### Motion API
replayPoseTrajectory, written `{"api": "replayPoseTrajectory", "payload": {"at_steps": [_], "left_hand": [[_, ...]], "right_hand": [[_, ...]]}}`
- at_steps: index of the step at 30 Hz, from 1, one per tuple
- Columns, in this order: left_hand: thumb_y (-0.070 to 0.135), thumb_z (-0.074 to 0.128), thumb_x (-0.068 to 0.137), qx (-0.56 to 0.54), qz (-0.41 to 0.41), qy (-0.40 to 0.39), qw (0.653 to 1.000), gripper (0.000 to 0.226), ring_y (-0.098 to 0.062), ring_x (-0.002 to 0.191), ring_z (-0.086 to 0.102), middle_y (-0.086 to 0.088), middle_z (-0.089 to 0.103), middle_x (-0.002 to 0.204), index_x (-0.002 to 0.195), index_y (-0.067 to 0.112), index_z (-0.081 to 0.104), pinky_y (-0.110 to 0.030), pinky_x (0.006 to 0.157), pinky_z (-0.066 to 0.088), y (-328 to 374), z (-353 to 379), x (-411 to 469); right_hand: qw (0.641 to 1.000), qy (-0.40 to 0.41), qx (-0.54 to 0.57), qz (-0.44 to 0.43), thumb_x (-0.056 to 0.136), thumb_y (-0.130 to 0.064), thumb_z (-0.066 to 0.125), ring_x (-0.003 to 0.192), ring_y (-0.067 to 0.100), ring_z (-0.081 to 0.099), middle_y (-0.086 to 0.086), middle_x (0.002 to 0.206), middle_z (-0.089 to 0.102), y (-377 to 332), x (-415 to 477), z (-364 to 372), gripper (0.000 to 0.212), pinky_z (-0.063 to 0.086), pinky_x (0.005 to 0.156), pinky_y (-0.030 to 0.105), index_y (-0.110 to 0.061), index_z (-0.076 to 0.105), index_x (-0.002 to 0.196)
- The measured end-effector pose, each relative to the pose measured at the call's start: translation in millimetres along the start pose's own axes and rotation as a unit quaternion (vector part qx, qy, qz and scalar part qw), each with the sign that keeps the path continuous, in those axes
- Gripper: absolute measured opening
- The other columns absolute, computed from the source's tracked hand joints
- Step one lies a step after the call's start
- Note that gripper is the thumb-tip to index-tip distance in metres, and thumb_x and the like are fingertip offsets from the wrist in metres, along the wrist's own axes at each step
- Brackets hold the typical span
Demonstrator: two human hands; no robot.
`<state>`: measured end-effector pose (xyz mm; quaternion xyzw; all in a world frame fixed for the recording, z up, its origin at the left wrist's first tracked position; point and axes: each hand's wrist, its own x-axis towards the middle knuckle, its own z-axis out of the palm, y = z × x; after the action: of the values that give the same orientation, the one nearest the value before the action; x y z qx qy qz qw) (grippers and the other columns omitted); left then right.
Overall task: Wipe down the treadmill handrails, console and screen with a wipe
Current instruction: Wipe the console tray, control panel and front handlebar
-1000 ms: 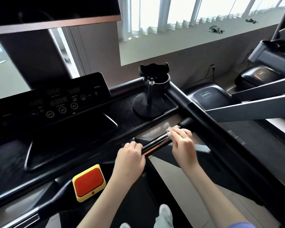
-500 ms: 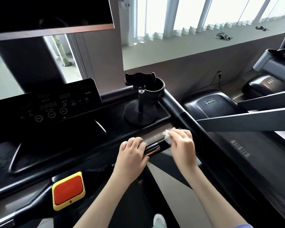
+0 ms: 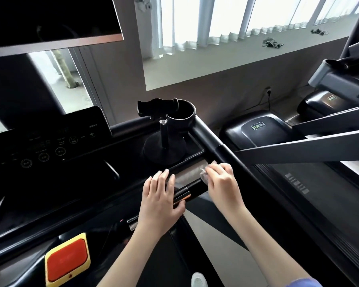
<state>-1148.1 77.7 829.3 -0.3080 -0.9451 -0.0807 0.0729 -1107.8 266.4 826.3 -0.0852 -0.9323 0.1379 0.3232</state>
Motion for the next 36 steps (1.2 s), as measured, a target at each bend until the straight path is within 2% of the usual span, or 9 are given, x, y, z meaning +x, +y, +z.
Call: {"api": "replayPoseTrajectory", "payload": {"at_steps": [3, 5, 9, 15, 19, 24, 29, 32, 36], "left_hand": [[0.058, 0.040, 0.083, -0.014, -0.015, 0.006, 1.000, 0.073, -0.029, 0.120, 0.046, -0.014, 0.052, 0.127, 0.129, 0.003, 0.056, -0.040, 0.105, 0.026, 5, 1, 8], [0.057, 0.039, 0.084, -0.008, -0.015, 0.011, 1.000, 0.073, -0.030, 0.120, 0.047, -0.014, 0.051, 0.127, 0.129, 0.003, 0.056, -0.041, 0.105, 0.026, 7, 3, 10], [0.056, 0.038, 0.084, 0.010, -0.009, 0.020, 1.000, 0.072, -0.032, 0.119, 0.049, -0.016, 0.052, 0.127, 0.127, 0.002, 0.058, -0.043, 0.104, 0.030, 8, 5, 10], [0.055, 0.038, 0.084, 0.011, -0.009, 0.028, 1.000, 0.071, -0.033, 0.118, 0.050, -0.017, 0.052, 0.127, 0.125, 0.001, 0.059, -0.045, 0.102, 0.032, 9, 5, 11], [0.054, 0.038, 0.084, 0.011, -0.010, 0.027, 1.000, 0.070, -0.032, 0.119, 0.049, -0.017, 0.053, 0.127, 0.125, 0.001, 0.060, -0.046, 0.103, 0.032, 10, 3, 10], [0.054, 0.037, 0.085, 0.016, -0.009, 0.026, 1.000, 0.070, -0.032, 0.119, 0.048, -0.017, 0.053, 0.127, 0.124, 0.001, 0.060, -0.047, 0.103, 0.035, 10, 4, 10], [0.053, 0.038, 0.085, 0.017, -0.008, 0.030, 0.999, 0.069, -0.032, 0.119, 0.047, -0.019, 0.053, 0.127, 0.124, 0.001, 0.060, -0.046, 0.104, 0.030, 11, 5, 10], [0.054, 0.038, 0.085, 0.015, -0.008, 0.027, 0.999, 0.070, -0.032, 0.120, 0.047, -0.018, 0.053, 0.127, 0.125, 0.001, 0.060, -0.046, 0.105, 0.029, 10, 5, 10], [0.054, 0.037, 0.085, 0.015, -0.010, 0.024, 1.000, 0.071, -0.032, 0.121, 0.048, -0.018, 0.053, 0.128, 0.126, 0.001, 0.059, -0.045, 0.105, 0.029, 10, 5, 10]], "right_hand": [[0.999, -0.004, 0.011, -0.050, 0.080, -0.001, 0.069, 0.086, 0.024, 0.058, 0.002, 0.096, 0.071, 17, -6, -5, 0.019, 0.057, 0.073, 0.029, -0.001, 0.074, 0.099], [0.999, -0.001, 0.005, -0.053, 0.079, -0.003, 0.068, 0.083, 0.024, 0.060, 0.000, 0.092, 0.072, 25, 2, -5, 0.019, 0.058, 0.067, 0.029, -0.003, 0.076, 0.096], [1.000, 0.008, -0.005, 0.001, 0.068, 0.000, 0.084, 0.080, 0.024, 0.060, 0.002, 0.084, 0.070, 6, 3, -2, 0.019, 0.057, 0.059, 0.026, -0.002, 0.075, 0.084], [0.999, 0.020, -0.036, -0.029, 0.064, -0.005, 0.088, 0.076, 0.024, 0.060, 0.001, 0.081, 0.068, 16, -1, -15, 0.020, 0.053, 0.053, 0.024, -0.005, 0.071, 0.076], [0.996, 0.053, -0.062, 0.021, 0.071, -0.008, 0.084, 0.075, 0.025, 0.060, 0.004, 0.078, 0.068, 7, 1, -2, 0.014, 0.057, 0.057, 0.029, -0.005, 0.071, 0.073], [0.996, 0.044, -0.075, -0.024, 0.069, -0.006, 0.086, 0.077, 0.023, 0.060, 0.002, 0.078, 0.066, 17, -5, -13, 0.016, 0.053, 0.057, 0.024, -0.006, 0.071, 0.074], [0.995, 0.073, -0.060, 0.029, 0.070, -0.001, 0.085, 0.076, 0.027, 0.062, 0.005, 0.082, 0.068, 8, -4, -3, 0.015, 0.057, 0.060, 0.029, -0.005, 0.072, 0.077], [0.997, 0.058, -0.050, -0.010, 0.073, -0.007, 0.082, 0.075, 0.026, 0.063, 0.005, 0.081, 0.067, 10, -21, -6, 0.011, 0.058, 0.062, 0.029, -0.005, 0.072, 0.076], [0.998, 0.063, -0.022, 0.022, 0.067, 0.001, 0.085, 0.078, 0.025, 0.063, 0.006, 0.084, 0.068, 8, -16, -8, 0.022, 0.056, 0.064, 0.025, -0.002, 0.075, 0.086]]}}
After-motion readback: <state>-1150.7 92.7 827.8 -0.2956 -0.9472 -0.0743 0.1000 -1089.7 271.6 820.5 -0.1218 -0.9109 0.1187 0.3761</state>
